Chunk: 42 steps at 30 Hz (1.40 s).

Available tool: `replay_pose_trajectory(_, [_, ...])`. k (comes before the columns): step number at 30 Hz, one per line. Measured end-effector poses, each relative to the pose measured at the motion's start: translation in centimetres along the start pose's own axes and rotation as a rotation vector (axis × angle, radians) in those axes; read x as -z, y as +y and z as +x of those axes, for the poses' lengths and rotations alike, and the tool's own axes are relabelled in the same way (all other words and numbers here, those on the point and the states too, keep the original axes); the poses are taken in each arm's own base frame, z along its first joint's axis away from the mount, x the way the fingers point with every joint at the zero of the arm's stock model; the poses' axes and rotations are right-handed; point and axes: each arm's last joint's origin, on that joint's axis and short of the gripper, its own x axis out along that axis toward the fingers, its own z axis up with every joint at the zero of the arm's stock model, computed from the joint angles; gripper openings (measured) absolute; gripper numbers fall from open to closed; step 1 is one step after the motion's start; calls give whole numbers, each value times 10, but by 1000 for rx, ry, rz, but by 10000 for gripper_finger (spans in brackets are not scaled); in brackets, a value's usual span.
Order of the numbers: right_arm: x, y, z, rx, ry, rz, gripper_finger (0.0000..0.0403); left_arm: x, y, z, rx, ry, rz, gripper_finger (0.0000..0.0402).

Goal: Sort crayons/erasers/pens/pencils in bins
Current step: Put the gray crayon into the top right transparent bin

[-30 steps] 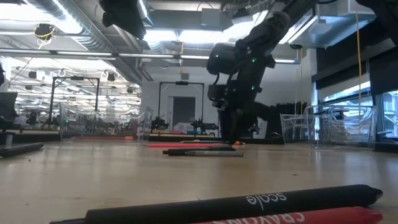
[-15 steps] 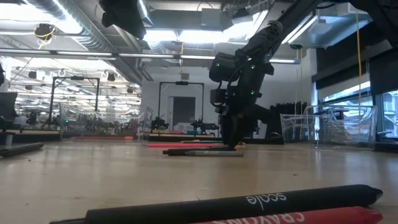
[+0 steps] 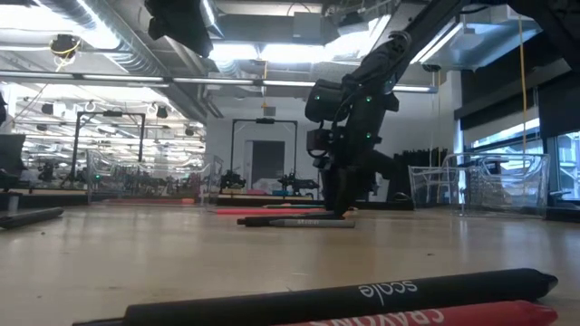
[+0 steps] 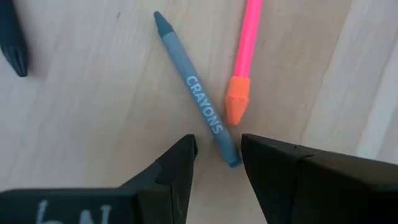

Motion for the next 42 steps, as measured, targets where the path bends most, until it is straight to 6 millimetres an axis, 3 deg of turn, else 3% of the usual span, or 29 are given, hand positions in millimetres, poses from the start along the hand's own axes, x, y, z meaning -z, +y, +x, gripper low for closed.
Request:
replay_pose_trajectory(7, [3,4,0,-46,26,9,136,0,0,0,-2,-1,-4,77])
replay_pose_trajectory(21, [4,5,1,-60,30,68,50,0,0,0,-3,-2,-5,77])
replay_pose_trajectory(42, [2,4,1,-27,25,93,49,0,0,0,-13,-6,0,77])
